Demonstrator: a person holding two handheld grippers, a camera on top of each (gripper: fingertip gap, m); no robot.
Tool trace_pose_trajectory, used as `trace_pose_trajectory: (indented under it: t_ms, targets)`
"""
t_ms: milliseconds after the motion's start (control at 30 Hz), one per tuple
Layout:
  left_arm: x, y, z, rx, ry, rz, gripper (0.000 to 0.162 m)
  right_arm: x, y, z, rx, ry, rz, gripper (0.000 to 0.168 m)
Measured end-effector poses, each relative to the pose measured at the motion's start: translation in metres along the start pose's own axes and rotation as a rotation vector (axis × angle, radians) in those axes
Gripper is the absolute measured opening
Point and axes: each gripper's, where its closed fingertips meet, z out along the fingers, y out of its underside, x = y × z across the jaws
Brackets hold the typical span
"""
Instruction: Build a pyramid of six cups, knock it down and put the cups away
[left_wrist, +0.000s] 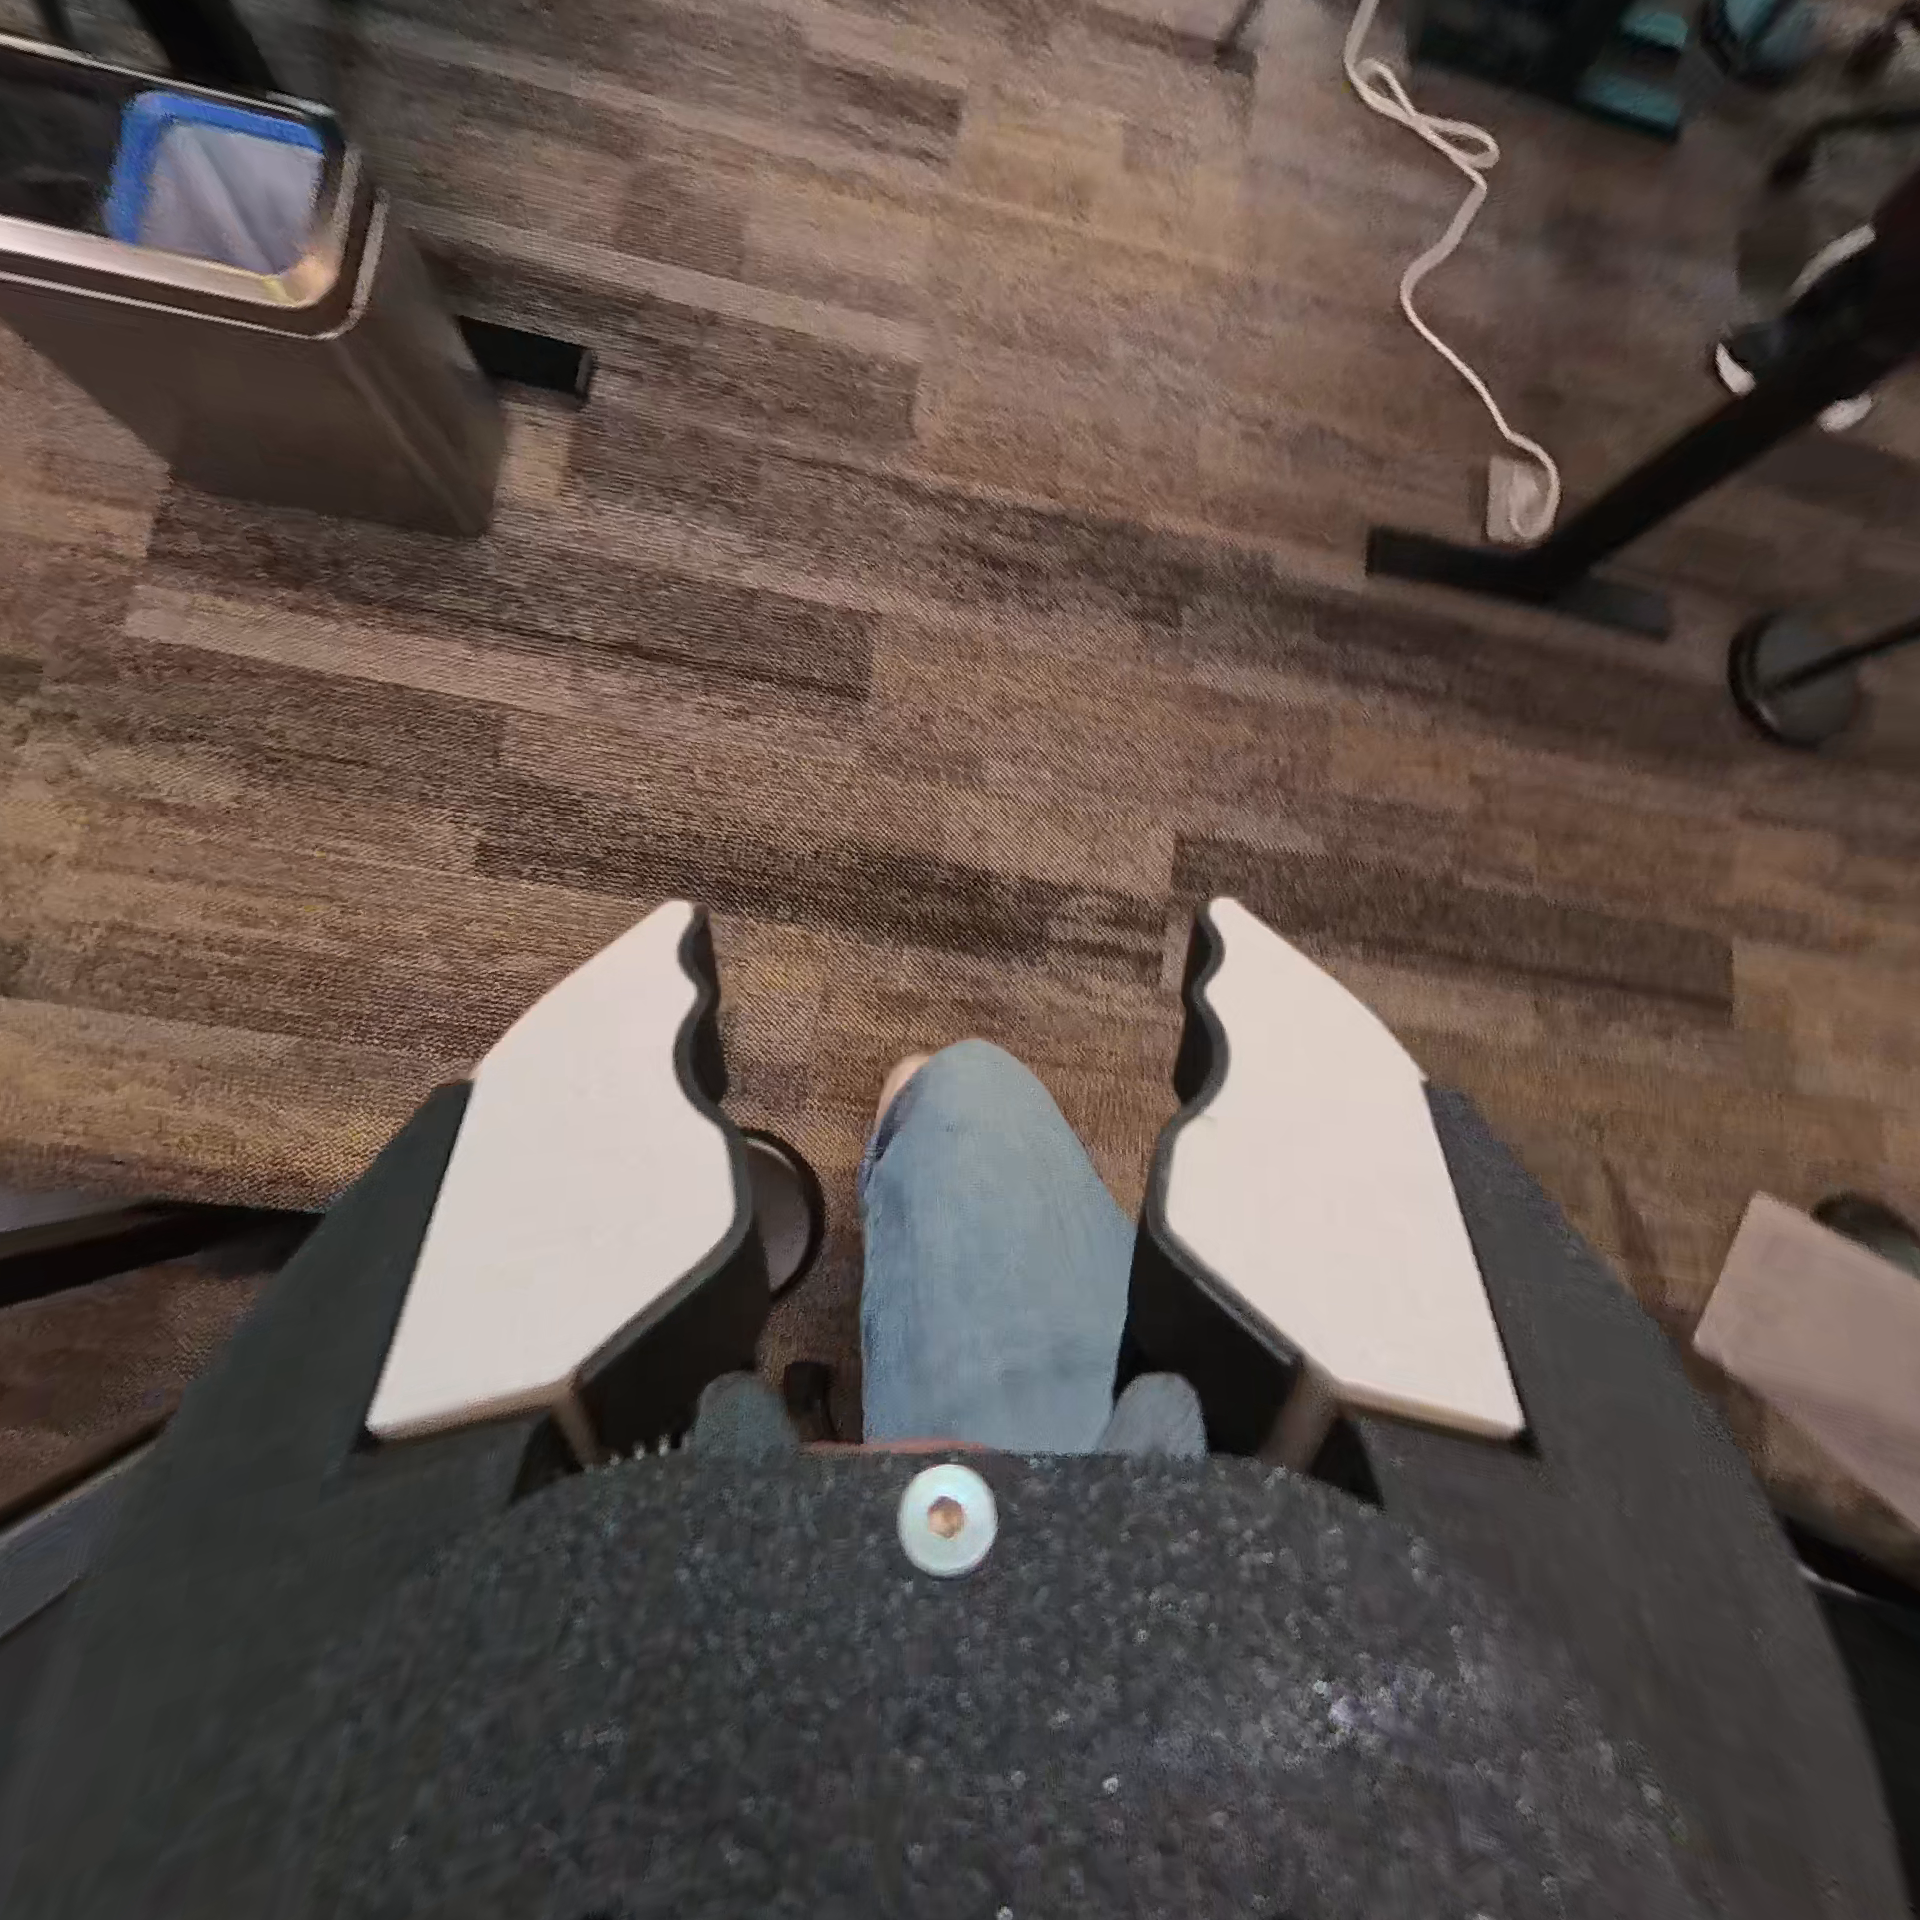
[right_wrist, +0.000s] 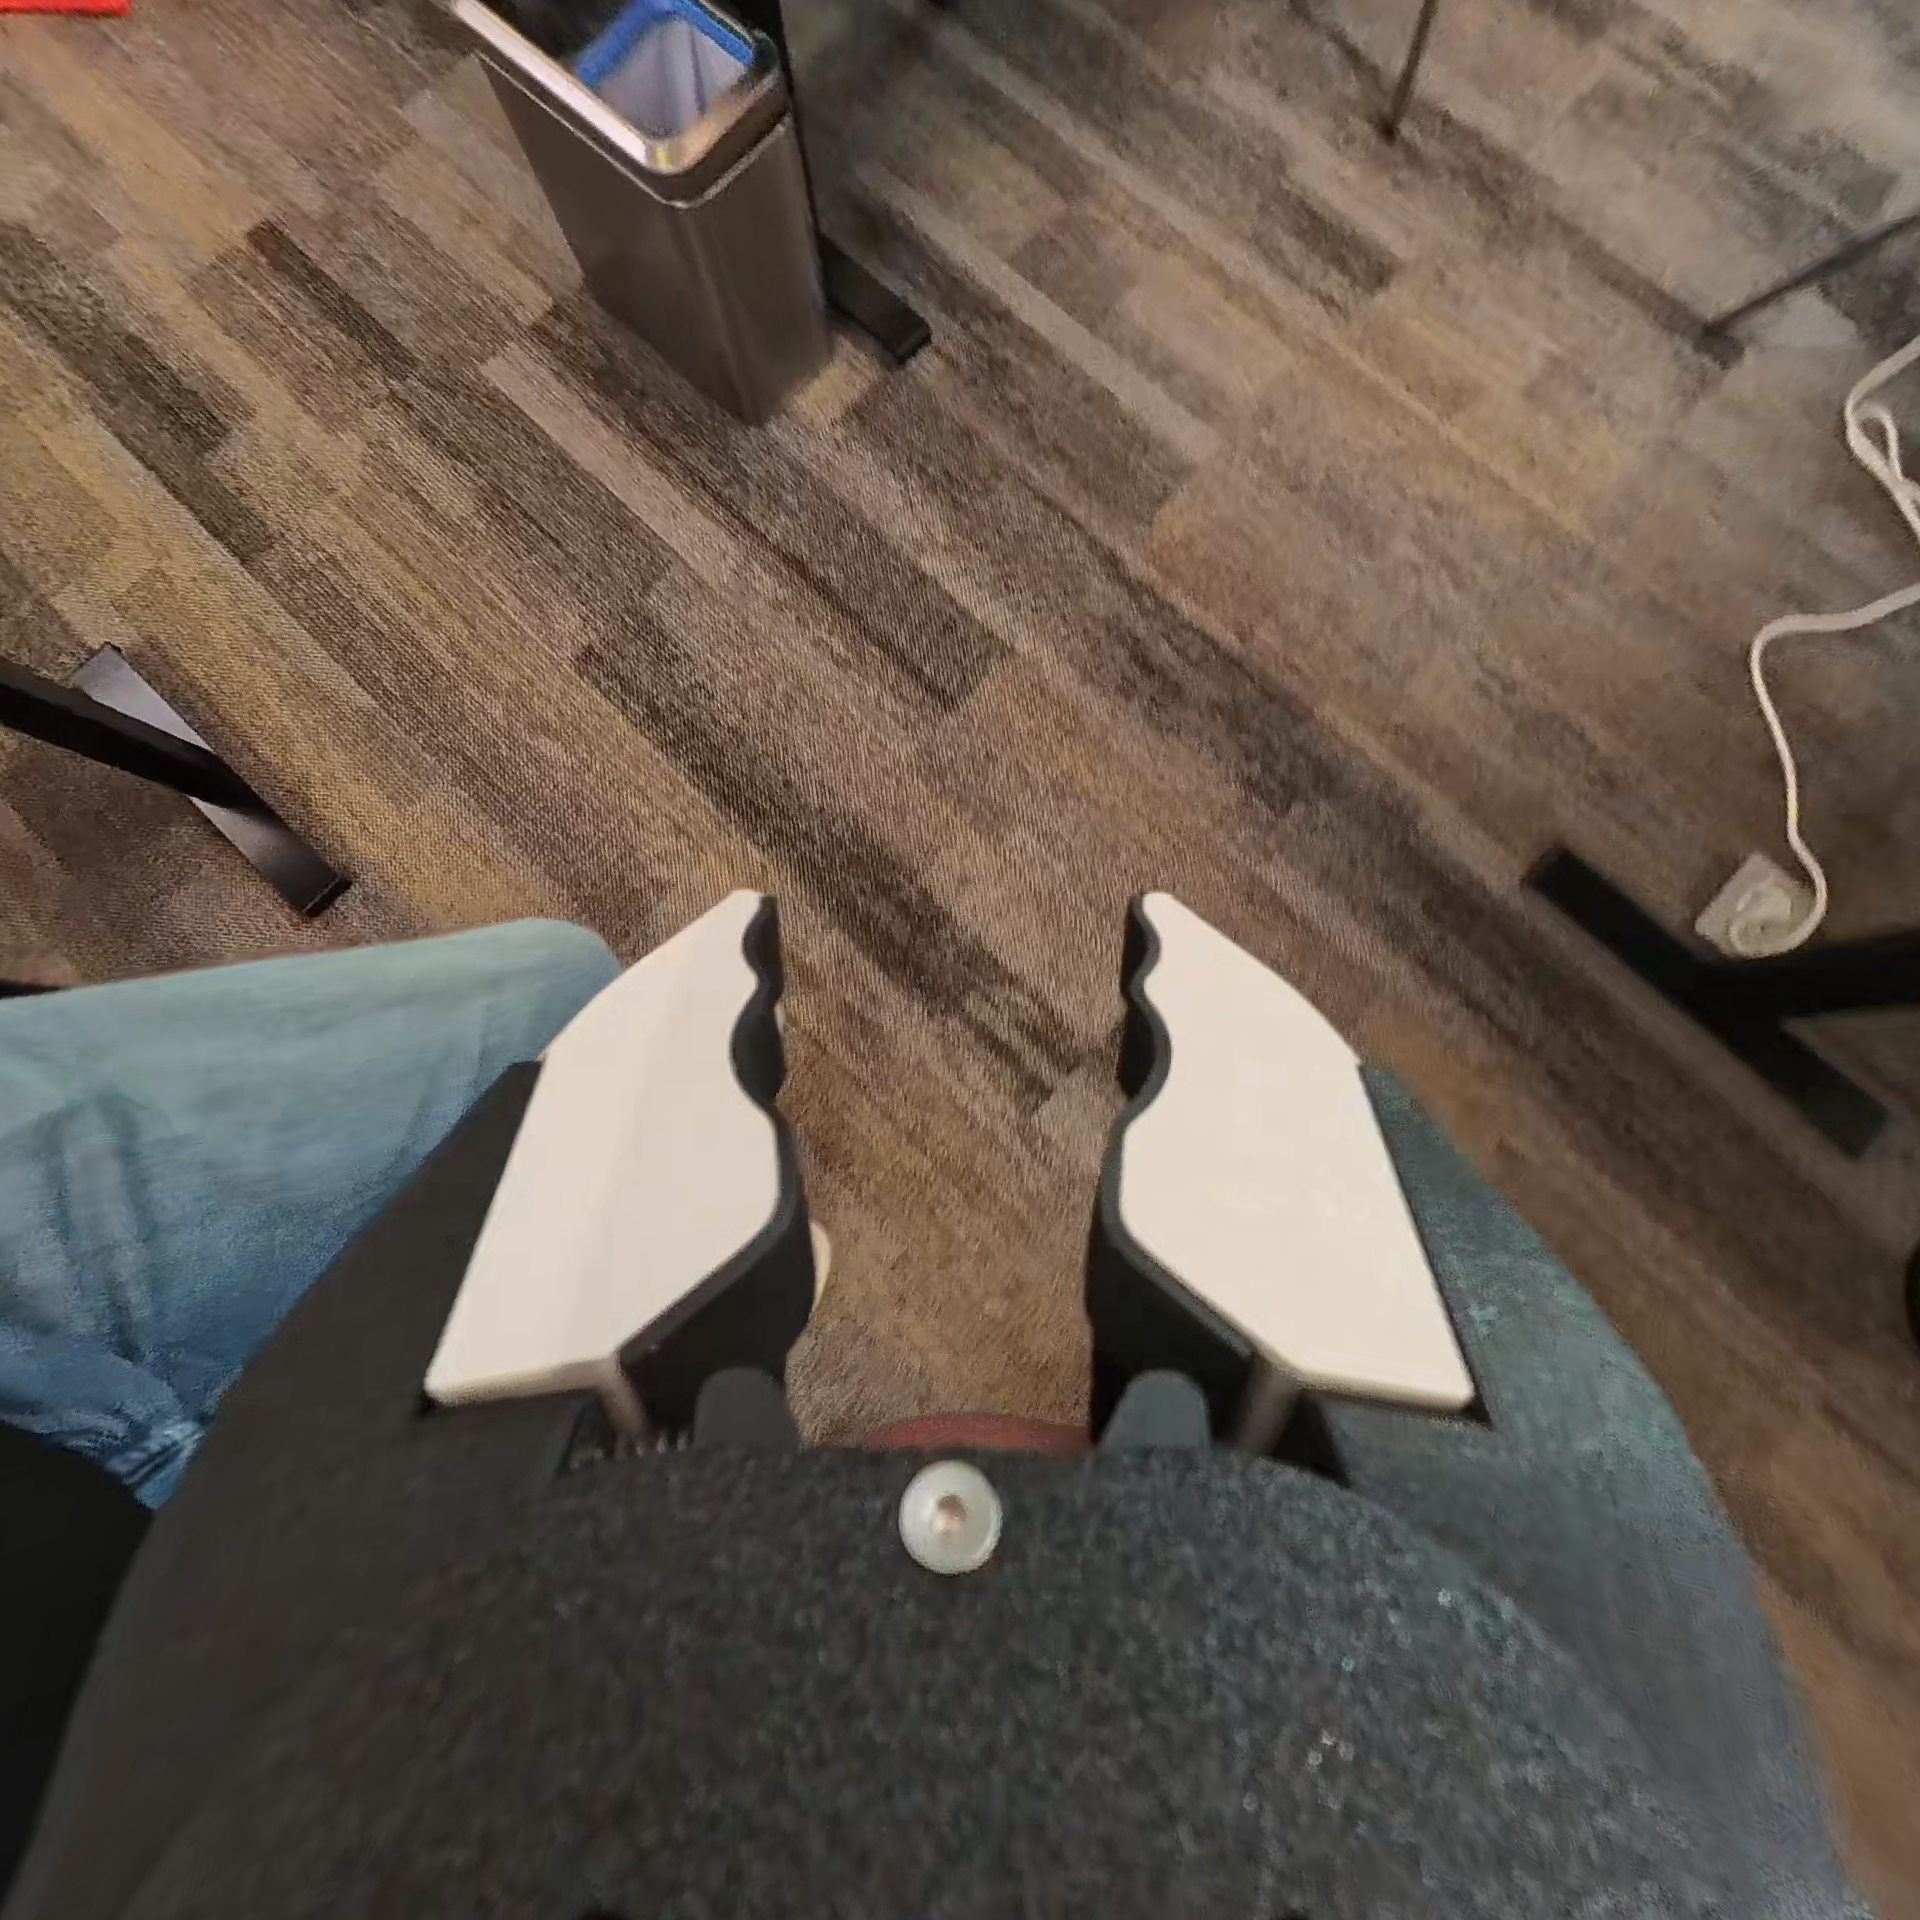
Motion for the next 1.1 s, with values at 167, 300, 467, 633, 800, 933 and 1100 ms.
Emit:
trace_pose_trajectory:
  t_ms: [167,300,467,633,800,933,1100]
  targets:
    - [-0.07,-0.03,0.034,0.058,-0.077,-0.18,0.084,-0.035,-0.101,0.108,0.022,-0.141,-0.115,0.064]
    - [-0.148,-0.052,0.065,0.106,-0.148,-0.325,0.083,-0.095,-0.194,0.2,0.028,-0.268,-0.308,0.064]
    - [-0.25,-0.057,0.094,0.089,-0.218,-0.574,0.084,-0.202,-0.309,0.297,-0.001,-0.423,-0.567,0.062]
    - [-0.357,-0.044,0.089,0.091,-0.36,-0.81,0.083,-0.335,-0.387,0.387,-0.048,-0.603,-0.79,0.061]
    - [-0.483,-0.013,0.079,0.117,-0.532,-1.034,0.084,-0.492,-0.442,0.485,-0.085,-0.781,-0.967,0.063]
    - [-0.588,0.019,0.073,0.099,-0.645,-1.218,0.084,-0.634,-0.478,0.57,-0.133,-0.912,-1.102,0.064]
    - [-0.702,0.042,0.048,0.002,-0.757,-1.389,0.084,-0.828,-0.515,0.661,-0.228,-1.052,-1.284,0.063]
